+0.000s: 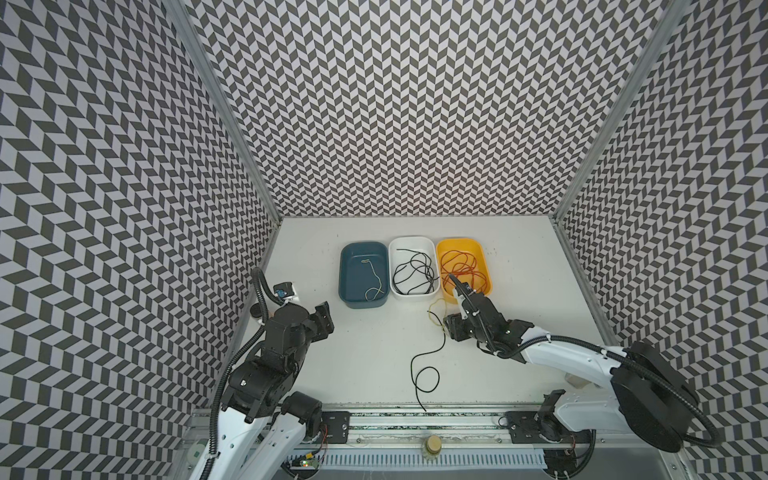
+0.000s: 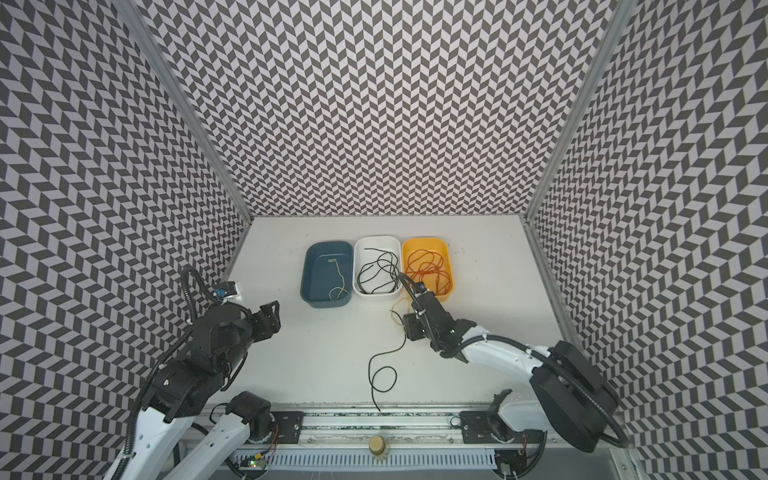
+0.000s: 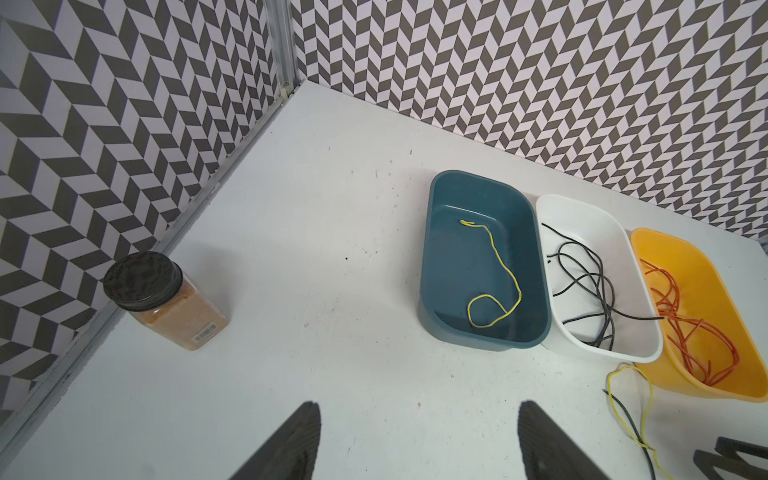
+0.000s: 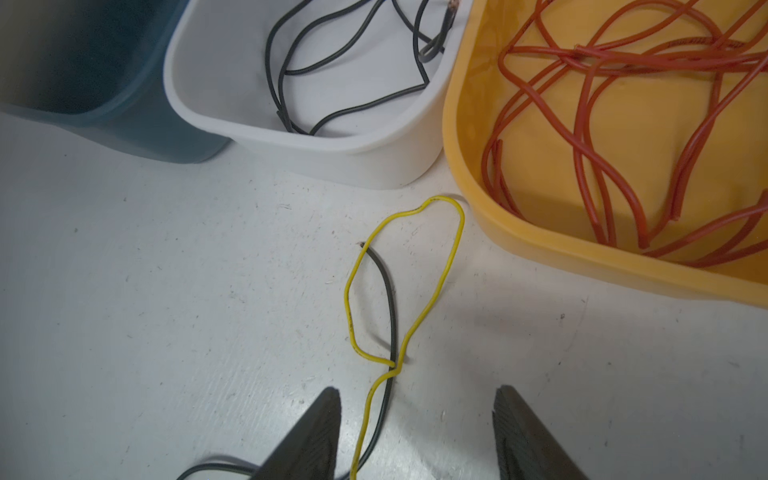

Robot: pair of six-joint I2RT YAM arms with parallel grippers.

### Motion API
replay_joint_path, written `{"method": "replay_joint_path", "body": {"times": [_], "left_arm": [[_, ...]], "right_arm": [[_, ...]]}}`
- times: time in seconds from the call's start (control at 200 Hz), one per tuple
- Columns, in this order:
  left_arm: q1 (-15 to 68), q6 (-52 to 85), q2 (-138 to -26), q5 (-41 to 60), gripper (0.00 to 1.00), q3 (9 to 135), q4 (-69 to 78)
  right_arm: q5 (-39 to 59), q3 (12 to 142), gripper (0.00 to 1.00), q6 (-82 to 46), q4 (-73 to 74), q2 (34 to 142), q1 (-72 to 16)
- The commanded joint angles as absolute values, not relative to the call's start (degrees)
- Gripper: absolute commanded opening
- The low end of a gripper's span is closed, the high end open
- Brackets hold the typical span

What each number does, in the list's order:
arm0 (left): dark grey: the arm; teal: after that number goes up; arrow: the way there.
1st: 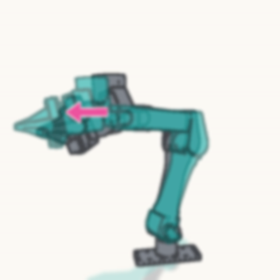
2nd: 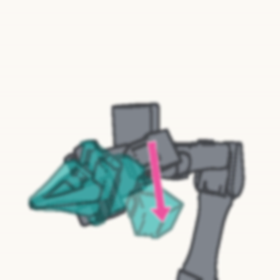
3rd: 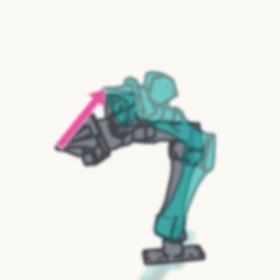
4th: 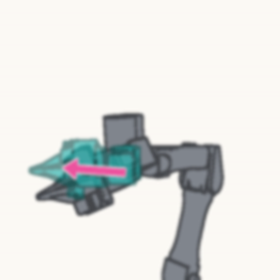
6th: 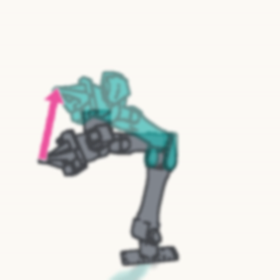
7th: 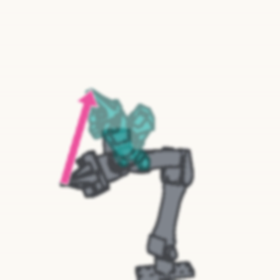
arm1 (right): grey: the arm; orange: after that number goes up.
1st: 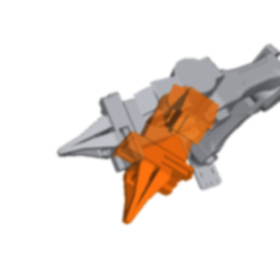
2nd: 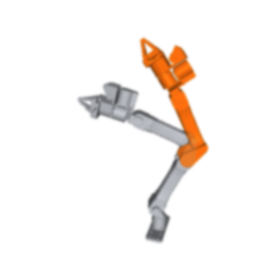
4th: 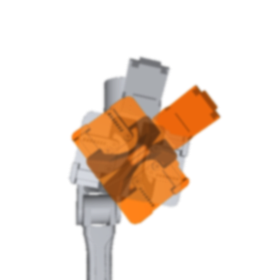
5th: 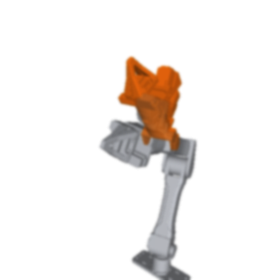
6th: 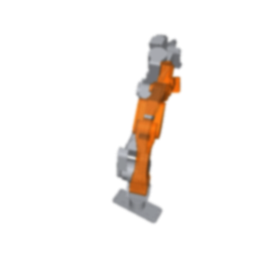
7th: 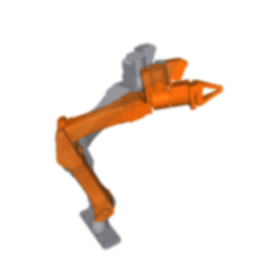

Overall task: Untangle the cables
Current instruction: 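Grasp the remaining yellow wire loop on the table with the right gripper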

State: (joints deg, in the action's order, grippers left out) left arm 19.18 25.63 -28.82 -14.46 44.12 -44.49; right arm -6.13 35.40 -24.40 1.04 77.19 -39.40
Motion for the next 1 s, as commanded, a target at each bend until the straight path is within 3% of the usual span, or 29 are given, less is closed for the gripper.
{"method": "replay_joint_path", "body": {"times": [0.0, 0.346, 0.771, 0.996], "left_arm": [[19.17, 26.01, -28.35, -16.08, 0.82, 43.93, -46.20], [22.68, 26.72, -25.43, -19.15, 1.00, 43.43, -46.76], [23.55, 27.42, -25.69, -18.98, 1.00, 43.04, -46.49], [24.02, 27.60, -26.02, -18.63, 1.00, 42.91, -46.45]], "right_arm": [[-2.64, 38.26, 0.57, -25.79, 0.70, 78.63, -39.14], [-4.91, 42.97, 0.47, -27.17, -2.40, 85.49, -38.77], [-7.44, 46.01, 0.44, -27.37, -2.01, 92.28, -38.32], [-8.53, 46.67, 0.34, -26.21, -0.85, 94.63, -38.32]]}}
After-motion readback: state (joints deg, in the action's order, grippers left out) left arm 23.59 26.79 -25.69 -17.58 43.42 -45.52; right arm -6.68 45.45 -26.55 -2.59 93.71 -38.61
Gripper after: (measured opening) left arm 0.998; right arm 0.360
